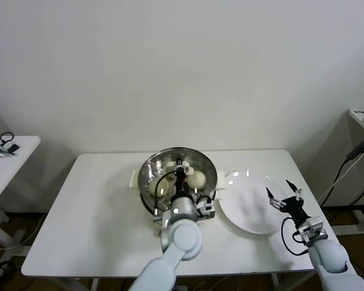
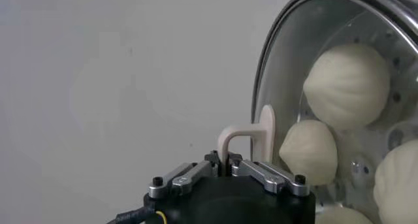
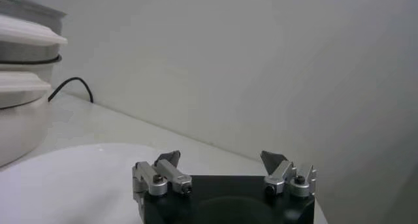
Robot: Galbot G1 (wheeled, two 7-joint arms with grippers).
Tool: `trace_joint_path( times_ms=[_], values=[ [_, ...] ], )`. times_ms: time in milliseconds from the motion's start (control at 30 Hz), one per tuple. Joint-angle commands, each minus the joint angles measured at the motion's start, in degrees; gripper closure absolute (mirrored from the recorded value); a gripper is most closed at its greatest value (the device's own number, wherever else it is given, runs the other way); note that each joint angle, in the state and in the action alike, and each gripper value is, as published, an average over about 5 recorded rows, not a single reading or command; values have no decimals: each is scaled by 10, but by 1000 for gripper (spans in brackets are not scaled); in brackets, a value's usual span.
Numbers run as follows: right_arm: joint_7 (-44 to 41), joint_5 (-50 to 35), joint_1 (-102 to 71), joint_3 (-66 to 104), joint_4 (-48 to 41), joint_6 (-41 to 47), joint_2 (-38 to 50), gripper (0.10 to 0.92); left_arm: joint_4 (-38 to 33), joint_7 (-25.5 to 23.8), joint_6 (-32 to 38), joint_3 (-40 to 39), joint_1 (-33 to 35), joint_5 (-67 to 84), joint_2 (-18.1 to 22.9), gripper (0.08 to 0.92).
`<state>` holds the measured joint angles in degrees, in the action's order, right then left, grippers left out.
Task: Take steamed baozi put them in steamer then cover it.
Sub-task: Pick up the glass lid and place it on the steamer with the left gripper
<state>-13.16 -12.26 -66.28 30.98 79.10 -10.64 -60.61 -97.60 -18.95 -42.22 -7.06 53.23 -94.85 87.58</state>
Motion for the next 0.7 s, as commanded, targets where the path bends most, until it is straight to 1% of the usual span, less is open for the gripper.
trace_joint_path(
  times_ms=[33, 333, 567, 633, 700],
  values=[
    [-4, 1, -2, 3, 1, -1, -2, 203, 4, 30, -28, -1, 1, 9, -2, 850],
    [-8, 5, -2, 4, 0, -2, -5, 203, 7, 33, -28, -3, 2, 12, -2, 850],
    [-9, 5, -2, 7, 1, -1, -3, 203, -4, 10, -26, -4, -1, 6, -14, 849],
    [-9, 5, -2, 7, 0, 0, -3, 203, -11, 8, -27, -5, -1, 11, -19, 830],
    [-10, 5, -2, 7, 0, 1, -3, 203, -20, 6, -28, -6, 0, 16, -23, 784]
  ],
)
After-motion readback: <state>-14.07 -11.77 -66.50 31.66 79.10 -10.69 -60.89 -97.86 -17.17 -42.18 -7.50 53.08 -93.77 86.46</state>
